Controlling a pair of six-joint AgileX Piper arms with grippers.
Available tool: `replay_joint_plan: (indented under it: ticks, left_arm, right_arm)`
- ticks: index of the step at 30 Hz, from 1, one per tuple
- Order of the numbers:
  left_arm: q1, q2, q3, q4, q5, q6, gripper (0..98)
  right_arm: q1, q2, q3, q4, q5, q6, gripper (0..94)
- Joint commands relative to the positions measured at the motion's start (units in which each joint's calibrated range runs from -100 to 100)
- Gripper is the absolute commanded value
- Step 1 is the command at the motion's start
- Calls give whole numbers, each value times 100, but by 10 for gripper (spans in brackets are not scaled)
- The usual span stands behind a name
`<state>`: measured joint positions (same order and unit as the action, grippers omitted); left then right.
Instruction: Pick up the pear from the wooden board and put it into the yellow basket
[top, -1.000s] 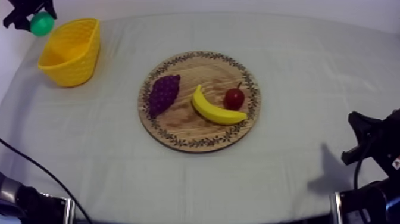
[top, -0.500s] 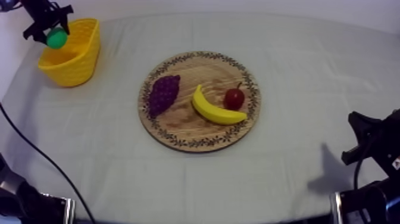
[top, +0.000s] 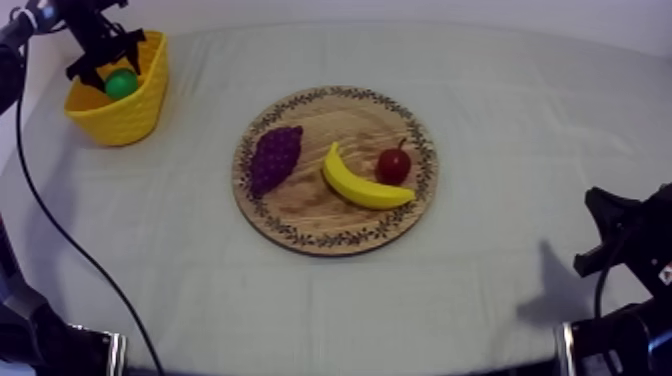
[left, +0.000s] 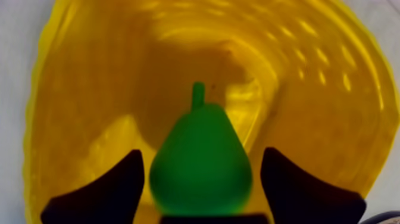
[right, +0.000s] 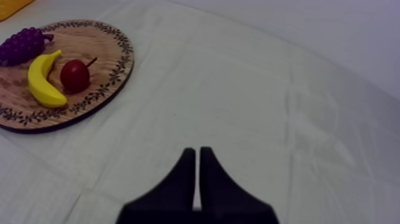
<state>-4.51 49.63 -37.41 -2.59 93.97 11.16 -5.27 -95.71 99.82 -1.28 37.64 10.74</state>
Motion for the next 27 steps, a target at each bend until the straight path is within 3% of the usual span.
replay_joint_plan:
  ticks: [1, 8, 27]
  left_arm:
    - [-4, 11, -23, 23, 6, 3, 836]
    - [-4, -78, -15, 58, 4, 52, 947]
    - [49, -1356, 1135, 28, -12, 21, 939]
  right_arm:
    - [-1, -4, -5, -1, 2, -3, 4]
    - [-1, -4, -5, -1, 2, -2, 4]
    - [-1, -4, -5, -1, 2, -3, 4]
